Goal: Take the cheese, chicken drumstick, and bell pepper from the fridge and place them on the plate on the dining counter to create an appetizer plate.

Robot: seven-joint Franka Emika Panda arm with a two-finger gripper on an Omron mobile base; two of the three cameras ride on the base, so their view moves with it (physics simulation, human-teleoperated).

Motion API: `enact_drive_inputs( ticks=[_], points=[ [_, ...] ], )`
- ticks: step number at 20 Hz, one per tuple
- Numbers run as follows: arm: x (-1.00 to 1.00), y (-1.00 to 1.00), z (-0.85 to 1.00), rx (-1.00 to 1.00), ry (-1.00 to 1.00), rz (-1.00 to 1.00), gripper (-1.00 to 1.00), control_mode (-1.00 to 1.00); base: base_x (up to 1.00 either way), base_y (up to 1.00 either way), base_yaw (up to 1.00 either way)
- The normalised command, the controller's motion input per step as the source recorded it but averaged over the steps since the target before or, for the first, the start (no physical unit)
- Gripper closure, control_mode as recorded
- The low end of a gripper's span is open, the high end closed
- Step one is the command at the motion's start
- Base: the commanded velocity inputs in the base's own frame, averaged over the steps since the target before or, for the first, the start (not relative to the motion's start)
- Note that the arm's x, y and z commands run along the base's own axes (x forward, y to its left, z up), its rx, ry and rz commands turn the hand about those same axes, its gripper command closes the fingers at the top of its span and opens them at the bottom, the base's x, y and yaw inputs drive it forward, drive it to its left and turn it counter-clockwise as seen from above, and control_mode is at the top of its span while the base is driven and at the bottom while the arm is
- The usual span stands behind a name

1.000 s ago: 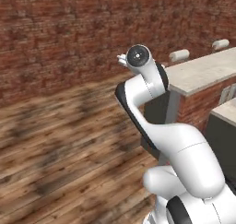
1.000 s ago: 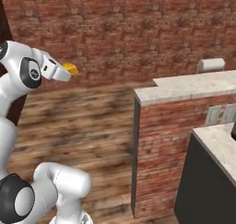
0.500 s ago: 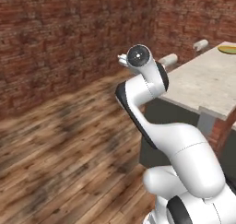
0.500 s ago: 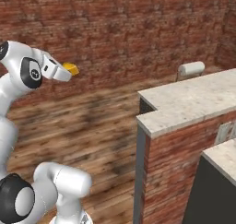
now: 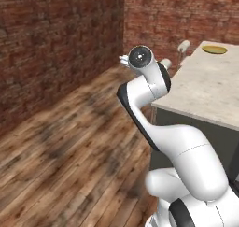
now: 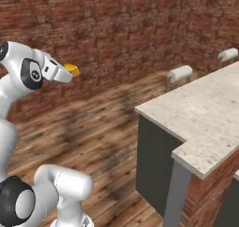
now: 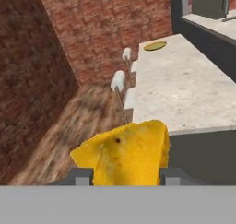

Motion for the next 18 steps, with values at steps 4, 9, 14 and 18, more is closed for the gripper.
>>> enact_drive_inputs(
  ticks=[4,9,14,18],
  points=[
    [0.00,0.00,0.00,0.00,0.00,0.00,1.00,1.00,1.00,0.99,-0.44],
    [0.00,0.00,0.00,0.00,0.00,0.00,1.00,1.00,1.00,0.88,-0.50],
    [0.00,0.00,0.00,0.00,0.00,0.00,1.00,1.00,1.00,0.90,-0.51],
    [0.00,0.00,0.00,0.00,0.00,0.00,1.00,1.00,1.00,0.84,-0.53]
  ],
)
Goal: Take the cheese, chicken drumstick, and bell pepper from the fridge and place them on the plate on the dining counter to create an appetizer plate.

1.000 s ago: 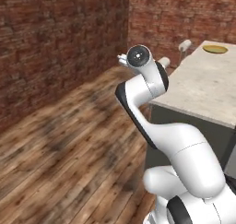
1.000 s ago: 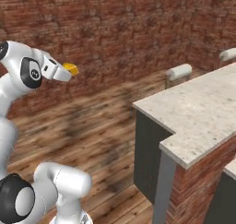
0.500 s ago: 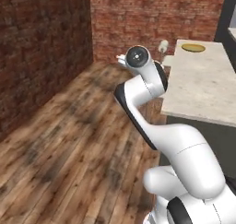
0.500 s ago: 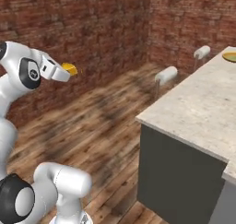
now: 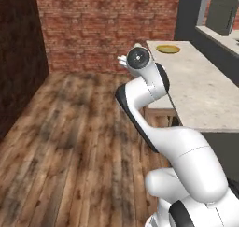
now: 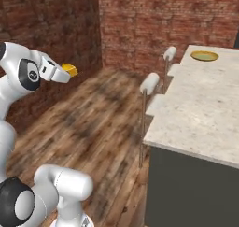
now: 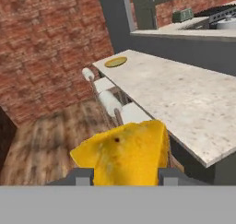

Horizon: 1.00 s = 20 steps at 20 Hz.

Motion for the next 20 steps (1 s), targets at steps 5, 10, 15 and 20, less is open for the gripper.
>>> enact_drive_inputs(
  ticks=[5,10,15,20],
  points=[
    [0.00,0.00,0.00,0.00,0.00,0.00,1.00,1.00,1.00,0.89,-0.52],
    [0.00,0.00,0.00,0.00,0.00,0.00,1.00,1.00,1.00,0.99,-0.51],
    [0.00,0.00,0.00,0.00,0.00,0.00,1.00,1.00,1.00,1.00,-0.50],
    [0.00,0.00,0.00,0.00,0.00,0.00,1.00,1.00,1.00,1.00,-0.50]
  ],
)
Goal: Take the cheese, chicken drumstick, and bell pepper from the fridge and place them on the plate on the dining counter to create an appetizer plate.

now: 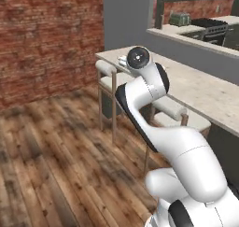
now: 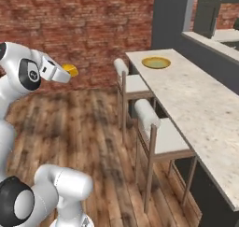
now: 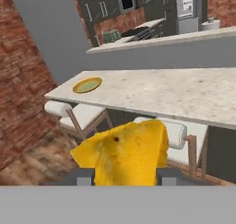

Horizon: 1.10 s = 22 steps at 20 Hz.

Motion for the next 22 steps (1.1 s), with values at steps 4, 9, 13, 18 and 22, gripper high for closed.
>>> enact_drive_inputs(
  ticks=[4,9,13,18,22],
  points=[
    [0.00,0.00,0.00,0.00,0.00,0.00,1.00,1.00,1.00,1.00,-0.49],
    [0.00,0.00,0.00,0.00,0.00,0.00,1.00,1.00,1.00,1.00,-0.48],
    [0.00,0.00,0.00,0.00,0.00,0.00,1.00,1.00,1.00,1.00,-0.48],
    [0.00,0.00,0.00,0.00,0.00,0.00,1.00,1.00,1.00,1.00,-0.48],
    [0.00,0.00,0.00,0.00,0.00,0.00,1.00,1.00,1.00,1.00,-0.48]
  ],
)
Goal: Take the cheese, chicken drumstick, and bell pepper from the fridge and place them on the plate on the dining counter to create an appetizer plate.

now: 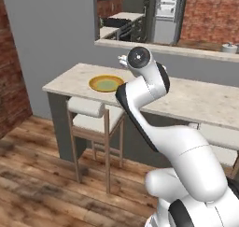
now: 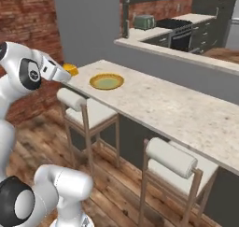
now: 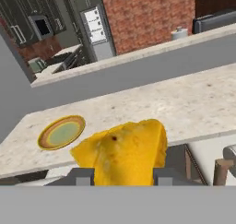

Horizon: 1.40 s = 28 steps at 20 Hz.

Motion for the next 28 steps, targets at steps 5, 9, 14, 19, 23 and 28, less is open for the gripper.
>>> enact_drive_inputs(
  ticks=[5,9,14,19,23,28],
  points=[
    [0.00,0.00,0.00,0.00,0.00,0.00,1.00,1.00,1.00,1.00,-0.48],
    [0.00,0.00,0.00,0.00,0.00,0.00,1.00,1.00,1.00,1.00,-0.46],
    [0.00,0.00,0.00,0.00,0.00,0.00,1.00,1.00,1.00,1.00,-0.45],
    [0.00,0.00,0.00,0.00,0.00,0.00,1.00,1.00,1.00,0.95,-0.42],
    [0.00,0.00,0.00,0.00,0.00,0.00,1.00,1.00,1.00,0.94,-0.40],
    [0.00,0.00,0.00,0.00,0.00,0.00,1.00,1.00,0.78,0.52,-0.29]
  ],
)
